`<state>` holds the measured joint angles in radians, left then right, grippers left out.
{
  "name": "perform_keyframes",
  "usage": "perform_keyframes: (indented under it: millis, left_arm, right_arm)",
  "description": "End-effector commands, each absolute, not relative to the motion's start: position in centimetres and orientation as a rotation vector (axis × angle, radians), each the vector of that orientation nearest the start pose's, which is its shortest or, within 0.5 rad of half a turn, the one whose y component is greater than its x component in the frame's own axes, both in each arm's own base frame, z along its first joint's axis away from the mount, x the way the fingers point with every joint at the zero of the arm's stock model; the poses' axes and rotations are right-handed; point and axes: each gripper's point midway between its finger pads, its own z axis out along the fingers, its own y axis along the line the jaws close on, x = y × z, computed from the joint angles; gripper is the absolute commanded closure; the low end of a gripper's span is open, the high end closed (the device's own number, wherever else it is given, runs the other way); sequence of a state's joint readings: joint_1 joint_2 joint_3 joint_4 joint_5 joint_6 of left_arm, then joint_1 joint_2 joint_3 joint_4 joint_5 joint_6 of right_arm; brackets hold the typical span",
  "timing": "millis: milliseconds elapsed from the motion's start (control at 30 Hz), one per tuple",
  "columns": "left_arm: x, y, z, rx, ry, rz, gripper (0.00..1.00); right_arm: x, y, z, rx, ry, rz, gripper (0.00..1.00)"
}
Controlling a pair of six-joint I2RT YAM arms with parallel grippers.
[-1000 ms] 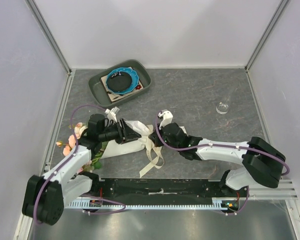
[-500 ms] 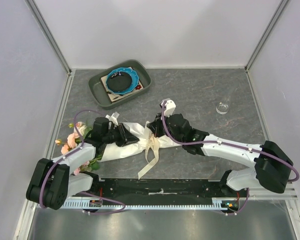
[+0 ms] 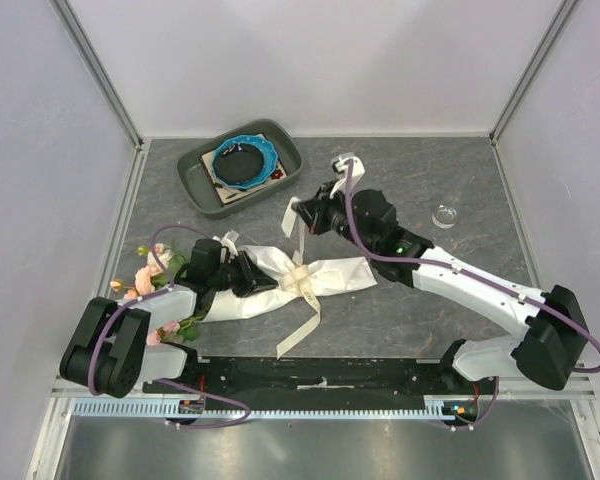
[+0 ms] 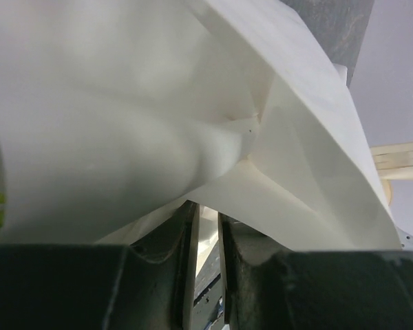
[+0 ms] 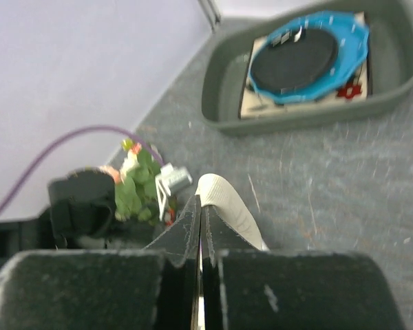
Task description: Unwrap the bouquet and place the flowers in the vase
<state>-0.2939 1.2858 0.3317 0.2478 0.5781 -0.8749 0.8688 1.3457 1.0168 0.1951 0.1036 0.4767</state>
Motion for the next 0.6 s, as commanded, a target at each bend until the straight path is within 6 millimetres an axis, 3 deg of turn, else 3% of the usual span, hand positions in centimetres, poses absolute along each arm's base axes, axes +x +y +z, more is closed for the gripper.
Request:
perform_keyframes:
  millis: [0,367,467,567]
  left_arm:
    - [22.4,-19.1,4.3,-0.413,2.434,-1.194,0.75]
    - [22.1,-19.2,4.6,-0.369,2.425,-1.201,0.66]
    - [22.1,-19.3,5.1,-0.355,2.414,-1.217,0.62]
    - [22.2,-19.4,5.8,-0.34,2.394,-1.227,0.58]
  right_arm:
    - [30.4,33.3,37.0,-0.247,1.563,0.951,1.0]
    - [34.5,29.9,47.5,-0.217,1.37,0.866,1.0]
    - [35.9,29.6,48.8,-0.213,1.349,0.835,1.0]
    - [38.0,29.3,48.7,-0.205,1.362,0.801,1.0]
